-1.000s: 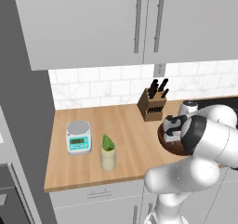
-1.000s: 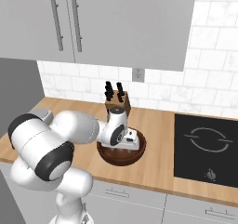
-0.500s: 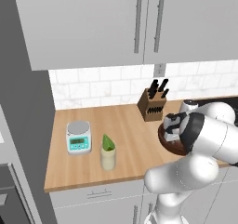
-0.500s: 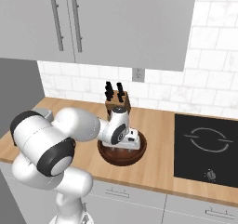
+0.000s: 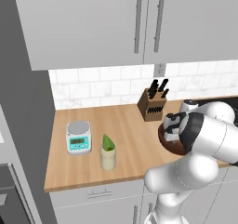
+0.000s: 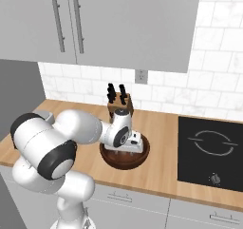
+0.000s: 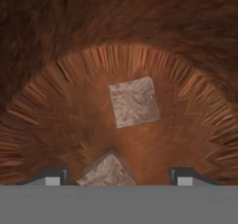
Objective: Grab a lemon wedge from the fridge and one ice cube from the ice bowl, and put them in the glass of lemonade.
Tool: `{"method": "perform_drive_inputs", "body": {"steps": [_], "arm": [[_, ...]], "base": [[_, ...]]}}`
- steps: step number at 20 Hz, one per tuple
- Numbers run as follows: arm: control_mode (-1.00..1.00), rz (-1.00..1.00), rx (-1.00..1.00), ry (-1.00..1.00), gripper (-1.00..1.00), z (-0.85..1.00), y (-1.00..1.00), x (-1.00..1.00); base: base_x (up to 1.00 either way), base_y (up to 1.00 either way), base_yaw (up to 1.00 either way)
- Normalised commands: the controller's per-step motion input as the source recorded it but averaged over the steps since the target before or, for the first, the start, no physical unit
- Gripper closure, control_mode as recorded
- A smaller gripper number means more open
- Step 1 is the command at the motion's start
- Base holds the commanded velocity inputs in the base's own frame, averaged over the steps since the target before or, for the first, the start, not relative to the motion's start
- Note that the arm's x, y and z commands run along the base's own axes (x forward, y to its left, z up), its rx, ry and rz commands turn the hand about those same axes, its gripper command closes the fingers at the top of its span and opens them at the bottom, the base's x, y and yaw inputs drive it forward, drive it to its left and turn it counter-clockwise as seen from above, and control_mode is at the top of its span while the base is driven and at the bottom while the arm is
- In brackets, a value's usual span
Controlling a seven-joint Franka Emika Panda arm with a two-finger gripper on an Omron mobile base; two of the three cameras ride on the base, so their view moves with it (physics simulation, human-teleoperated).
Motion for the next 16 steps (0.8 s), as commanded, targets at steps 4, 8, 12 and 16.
{"method": "perform_drive_inputs", "body": {"steps": [4, 8, 12, 16], "arm": [[-1.00, 0.00, 0.00, 0.00, 1.00, 0.00, 0.00, 0.00], [-1.00, 0.00, 0.00, 0.00, 1.00, 0.00, 0.00, 0.00], [-1.00, 0.00, 0.00, 0.00, 1.00, 0.00, 0.00, 0.00], [-1.00, 0.00, 0.00, -0.06, 1.00, 0.55, 0.00, -0.17]], "base": [[0.00, 0.00, 0.00], [0.00, 0.00, 0.00], [0.00, 0.00, 0.00], [0.00, 0.00, 0.00]]}}
